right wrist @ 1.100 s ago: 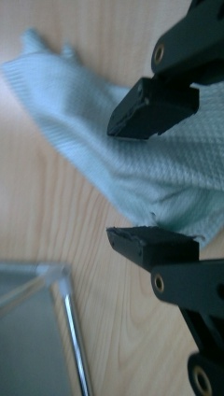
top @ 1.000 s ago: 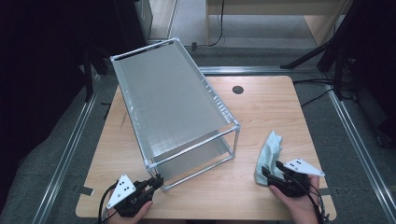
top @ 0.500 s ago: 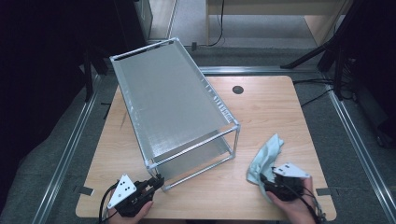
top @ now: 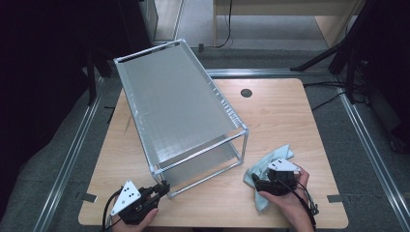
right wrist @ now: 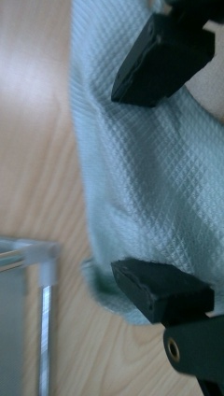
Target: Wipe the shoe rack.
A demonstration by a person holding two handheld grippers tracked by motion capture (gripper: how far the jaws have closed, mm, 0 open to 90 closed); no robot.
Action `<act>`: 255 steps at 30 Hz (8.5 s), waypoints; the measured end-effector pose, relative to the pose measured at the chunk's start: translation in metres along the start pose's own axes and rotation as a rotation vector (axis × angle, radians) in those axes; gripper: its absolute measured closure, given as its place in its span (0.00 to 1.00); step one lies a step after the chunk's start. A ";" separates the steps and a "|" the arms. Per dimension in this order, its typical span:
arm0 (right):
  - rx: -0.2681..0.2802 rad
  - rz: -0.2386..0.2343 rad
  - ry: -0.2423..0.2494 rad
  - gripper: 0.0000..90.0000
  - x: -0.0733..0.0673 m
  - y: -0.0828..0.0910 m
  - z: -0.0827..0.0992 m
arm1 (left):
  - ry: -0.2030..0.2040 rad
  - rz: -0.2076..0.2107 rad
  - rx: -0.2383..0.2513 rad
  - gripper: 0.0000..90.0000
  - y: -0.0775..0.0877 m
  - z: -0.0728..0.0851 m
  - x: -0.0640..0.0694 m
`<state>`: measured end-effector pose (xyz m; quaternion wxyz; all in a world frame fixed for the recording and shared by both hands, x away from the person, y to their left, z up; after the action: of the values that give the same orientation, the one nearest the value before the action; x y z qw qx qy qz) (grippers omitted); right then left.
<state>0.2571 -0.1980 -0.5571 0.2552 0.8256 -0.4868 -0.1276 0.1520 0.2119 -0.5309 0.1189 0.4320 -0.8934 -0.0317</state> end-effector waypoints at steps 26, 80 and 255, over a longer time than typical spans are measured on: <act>0.466 -0.063 -0.119 0.89 -0.025 0.044 -0.087 | -0.022 -0.020 0.005 0.89 0.015 0.002 -0.005; 0.105 -0.008 0.219 0.90 -0.105 -0.038 -0.033 | 0.005 -0.001 0.003 0.88 0.018 0.005 -0.004; 0.350 0.012 -0.014 0.90 -0.088 0.065 -0.155 | -0.007 0.069 -0.033 0.88 -0.005 0.009 0.012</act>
<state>0.2365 -0.1014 -0.3950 0.1046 0.8536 -0.5083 -0.0451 0.1463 0.1987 -0.5381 0.1242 0.3987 -0.9076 -0.0439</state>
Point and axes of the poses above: each handheld gripper's, and its own axes: y roughly backward along the jaws, z roughly out of its underside, x roughly to its right, the point moved 1 cm from there along -y, roughly forward along the jaws, and after that the axes turned 12 degrees about x, right-handed, at the moved point
